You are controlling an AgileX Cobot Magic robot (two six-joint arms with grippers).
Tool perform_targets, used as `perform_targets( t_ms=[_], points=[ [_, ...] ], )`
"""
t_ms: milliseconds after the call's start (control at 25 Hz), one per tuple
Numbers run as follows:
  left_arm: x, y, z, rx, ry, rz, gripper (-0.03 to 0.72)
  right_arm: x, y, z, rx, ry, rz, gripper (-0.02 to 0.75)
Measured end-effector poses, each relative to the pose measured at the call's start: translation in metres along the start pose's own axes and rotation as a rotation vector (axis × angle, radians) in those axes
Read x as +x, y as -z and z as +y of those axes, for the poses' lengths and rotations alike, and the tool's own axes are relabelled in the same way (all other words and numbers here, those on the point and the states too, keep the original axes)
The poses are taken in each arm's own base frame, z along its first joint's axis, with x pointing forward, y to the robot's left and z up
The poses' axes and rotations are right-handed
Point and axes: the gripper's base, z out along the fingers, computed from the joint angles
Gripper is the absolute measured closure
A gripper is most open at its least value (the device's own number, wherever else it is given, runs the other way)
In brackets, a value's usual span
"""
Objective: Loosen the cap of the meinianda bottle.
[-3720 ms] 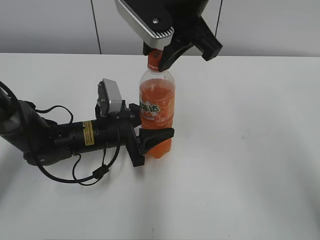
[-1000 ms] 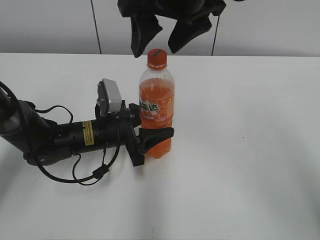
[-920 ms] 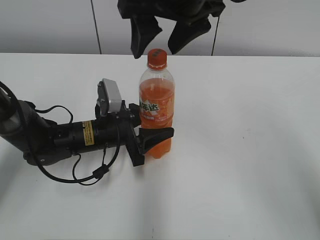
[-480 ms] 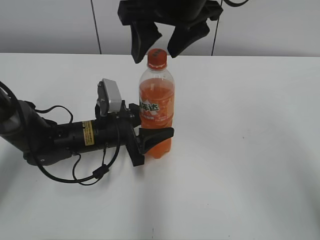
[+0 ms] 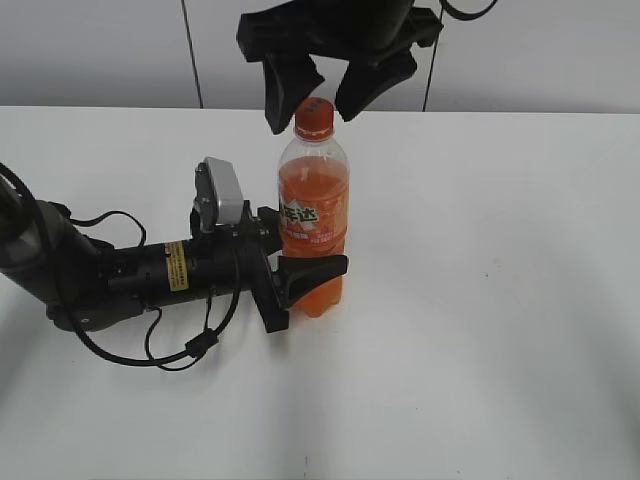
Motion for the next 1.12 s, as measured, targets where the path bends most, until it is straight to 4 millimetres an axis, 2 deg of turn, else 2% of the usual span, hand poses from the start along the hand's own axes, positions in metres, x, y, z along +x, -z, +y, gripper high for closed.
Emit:
perform_targets(
  t_ms=[120,280,320,800,920,1120],
  points=[
    [0.0,0.0,0.0,0.0,0.0,0.0,0.293,0.0,0.0,-0.0006,0.006,0.002,0.0,0.259],
    [0.0,0.0,0.0001,-0.001,0.0,0.0,0.293,-0.0002,0.0,-0.0019,0.021,0.007,-0.002,0.447],
    [0.0,0.0,0.0001,-0.001,0.0,0.0,0.293,-0.0003,0.0,-0.0019,0.021,0.008,-0.003,0.467],
    [0.0,0.0,0.0002,-0.003,0.001,0.0,0.293,-0.0003,0.0,-0.0021,0.023,0.168,-0.001,0.468],
    [0.0,0.0,0.0002,-0.003,0.001,0.0,0.293,-0.0003,0.0,-0.0021,0.023,0.279,0.0,0.468],
    [0.0001,0.0,0.0002,-0.002,0.0,0.001,0.293,-0.0003,0.0,-0.0021,0.023,0.594,0.004,0.468]
  ],
)
